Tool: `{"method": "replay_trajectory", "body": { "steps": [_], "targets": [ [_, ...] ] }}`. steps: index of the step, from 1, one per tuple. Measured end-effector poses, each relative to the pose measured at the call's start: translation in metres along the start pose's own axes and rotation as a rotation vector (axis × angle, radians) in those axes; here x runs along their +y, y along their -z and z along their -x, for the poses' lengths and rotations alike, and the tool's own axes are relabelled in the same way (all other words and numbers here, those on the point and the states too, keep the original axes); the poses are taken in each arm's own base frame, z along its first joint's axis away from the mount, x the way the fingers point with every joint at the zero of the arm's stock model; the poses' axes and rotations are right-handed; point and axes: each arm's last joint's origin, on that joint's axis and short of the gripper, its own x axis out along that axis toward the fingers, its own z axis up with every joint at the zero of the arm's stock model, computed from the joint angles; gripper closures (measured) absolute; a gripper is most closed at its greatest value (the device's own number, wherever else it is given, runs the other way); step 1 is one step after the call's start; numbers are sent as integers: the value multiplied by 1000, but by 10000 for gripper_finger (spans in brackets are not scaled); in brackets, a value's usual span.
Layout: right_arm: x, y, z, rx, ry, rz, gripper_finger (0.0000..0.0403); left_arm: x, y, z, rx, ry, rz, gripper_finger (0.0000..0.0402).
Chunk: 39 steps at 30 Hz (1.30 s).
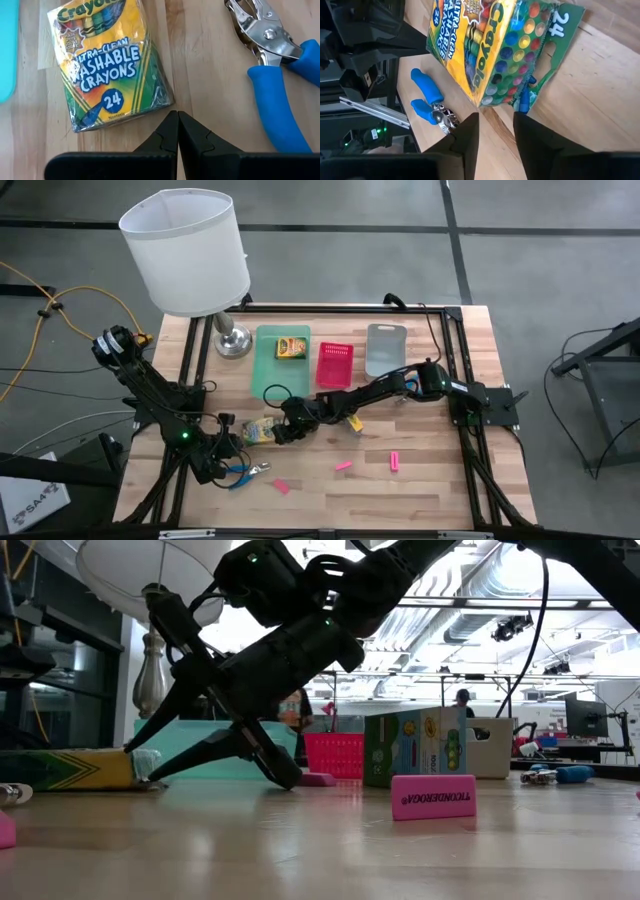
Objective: Pick & Place School Supplies
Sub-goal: Put the yellow crayon box into the green bin
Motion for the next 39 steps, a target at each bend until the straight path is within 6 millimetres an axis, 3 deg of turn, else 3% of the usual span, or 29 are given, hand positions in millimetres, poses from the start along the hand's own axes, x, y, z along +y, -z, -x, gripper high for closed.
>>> {"method": "replay_trajectory", "body": {
  "steps": [24,39],
  "targets": [
    [0,7,4,5,74,-3,302,0,0,0,9,8,2,401],
    [-5,-8,8,-98,103,3,302,0,0,0,8,9,1,401]
  ]
}}
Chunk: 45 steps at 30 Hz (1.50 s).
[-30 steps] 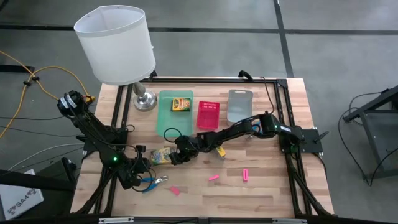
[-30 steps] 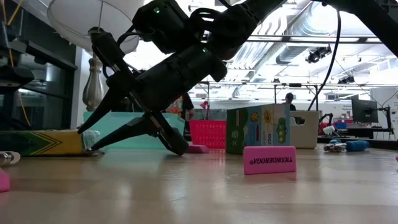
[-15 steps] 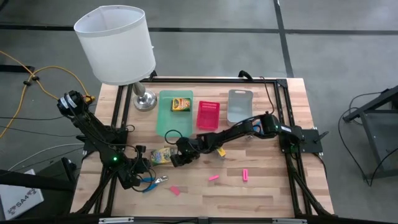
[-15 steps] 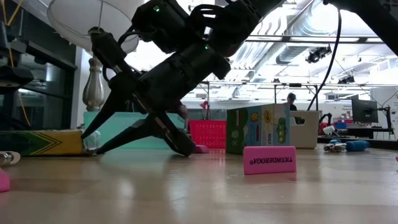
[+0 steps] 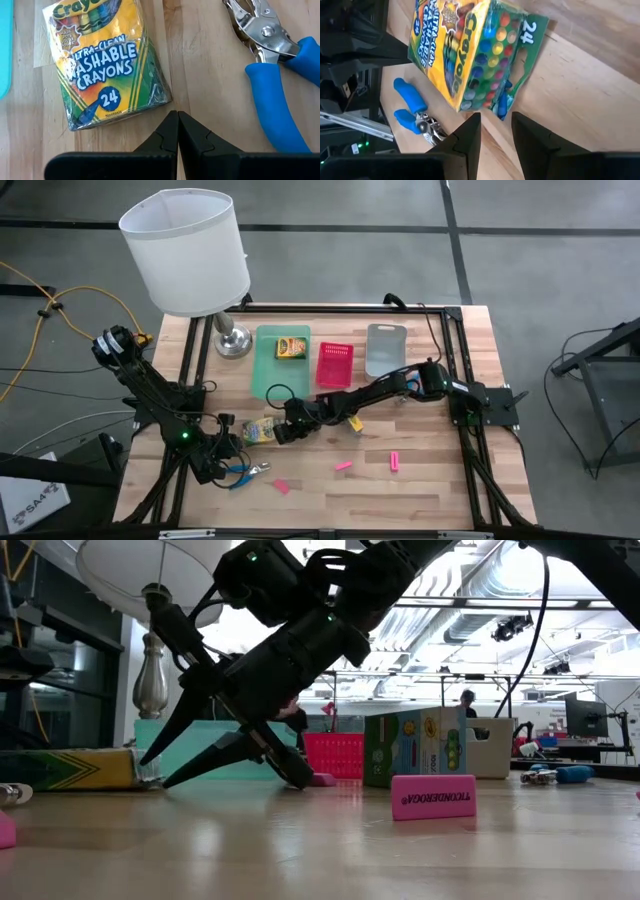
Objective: Pick & Place School Supplies
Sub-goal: Put the yellow crayon box into the green bin
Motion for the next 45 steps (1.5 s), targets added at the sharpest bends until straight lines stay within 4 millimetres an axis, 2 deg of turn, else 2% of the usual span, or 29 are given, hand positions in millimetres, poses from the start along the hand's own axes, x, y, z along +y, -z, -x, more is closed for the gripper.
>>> {"method": "replay_trajectory", "body": {
  "steps": [45],
  "targets": [
    [3,0,0,-23,-24,-15,302,0,-5,-1,-71,-36,-32,401]
  ]
}}
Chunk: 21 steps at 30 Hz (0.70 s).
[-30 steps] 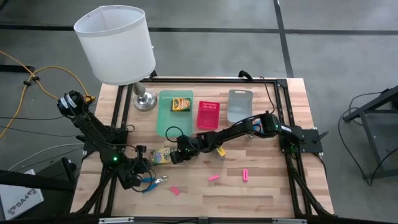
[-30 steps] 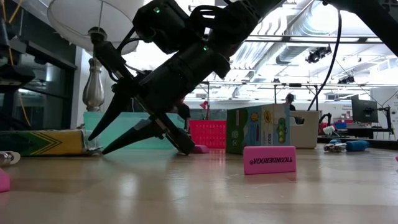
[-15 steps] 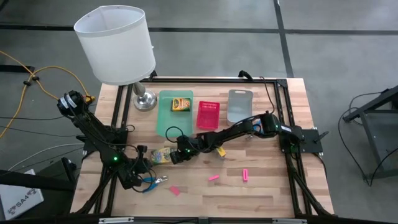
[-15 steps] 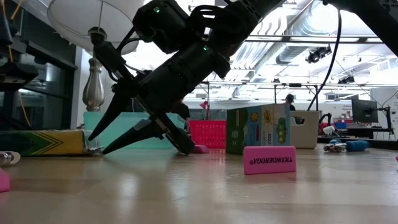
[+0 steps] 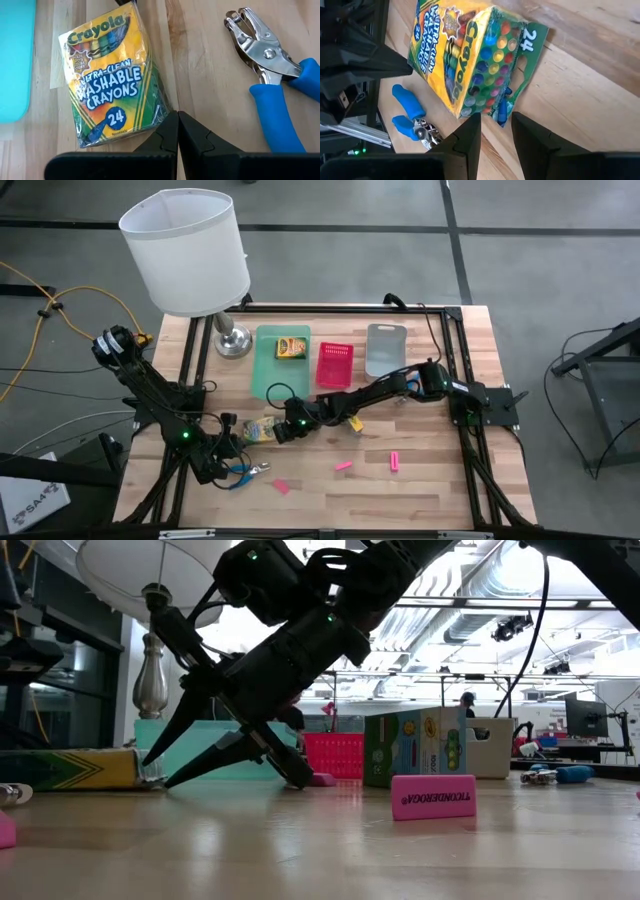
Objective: Pick & Place School Supplies
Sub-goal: Put the yellow crayon box into the green bin
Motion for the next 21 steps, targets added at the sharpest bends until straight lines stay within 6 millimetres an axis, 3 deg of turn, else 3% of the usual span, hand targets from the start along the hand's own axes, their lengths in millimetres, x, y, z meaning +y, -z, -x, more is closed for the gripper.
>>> {"method": "replay_trajectory", "body": {
  "steps": [15,21],
  "targets": [
    [3,1,0,14,-33,-25,302,-1,-2,0,-31,-5,-20,401],
    [3,2,0,19,-36,-23,331,-1,-2,0,-31,-5,-20,401]
  ]
}}
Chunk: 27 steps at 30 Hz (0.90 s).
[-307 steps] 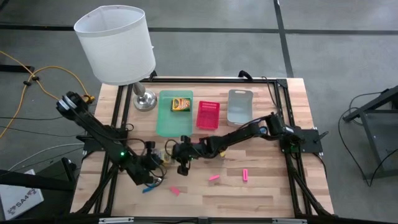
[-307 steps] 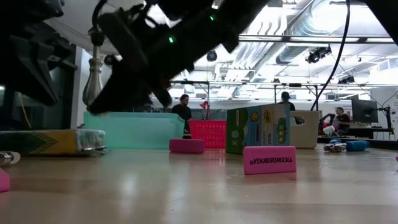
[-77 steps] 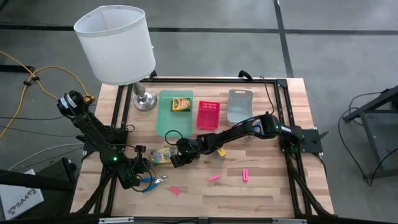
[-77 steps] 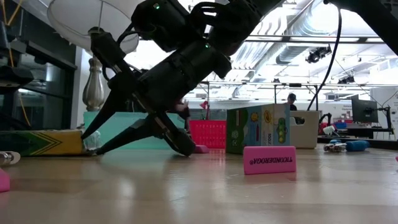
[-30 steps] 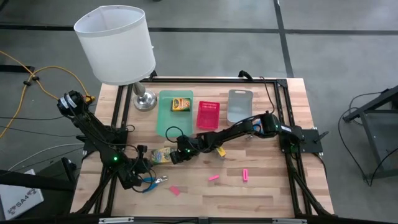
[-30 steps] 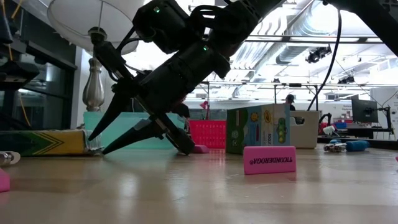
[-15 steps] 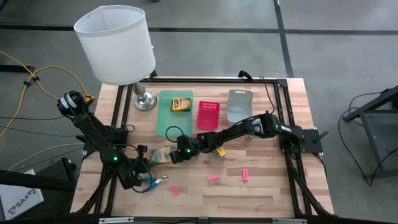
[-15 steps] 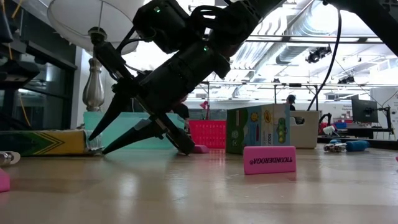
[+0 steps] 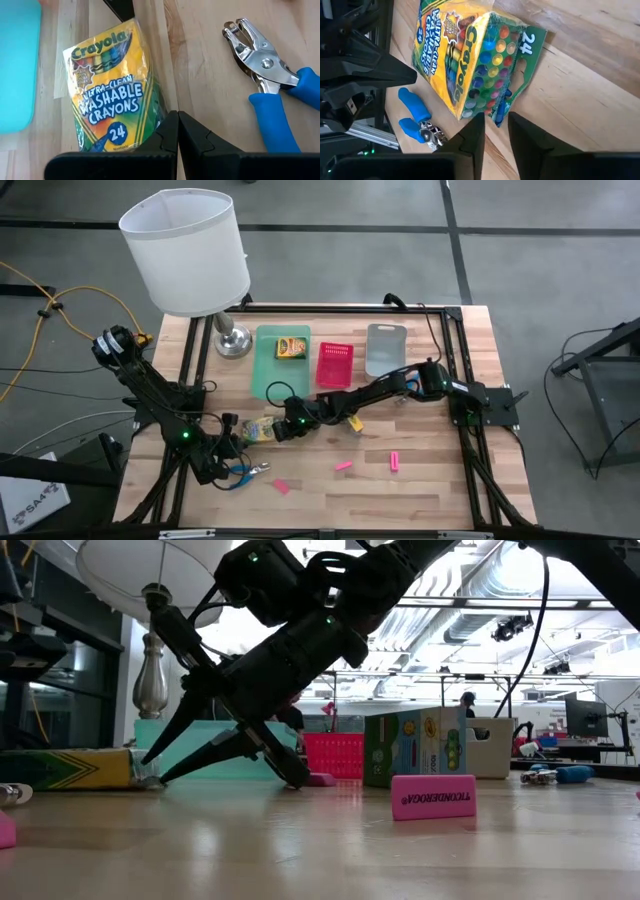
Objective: Pick & Place School Supplies
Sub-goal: Put the yellow crayon box into the green bin
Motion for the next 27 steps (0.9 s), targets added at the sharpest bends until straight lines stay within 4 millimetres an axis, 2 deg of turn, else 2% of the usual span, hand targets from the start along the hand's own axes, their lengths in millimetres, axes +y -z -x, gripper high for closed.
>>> {"method": "replay_trajectory", "body": {
  "steps": [7,13,22,27],
  "targets": [
    [0,0,0,3,-1,22,379,-1,3,1,45,31,7,401],
    [0,0,0,4,1,27,390,3,8,4,69,-8,24,401],
    [0,1,0,26,-4,28,340,7,4,12,37,9,49,401],
    [0,1,0,39,-8,28,310,10,9,13,92,-10,83,401]
  ]
}}
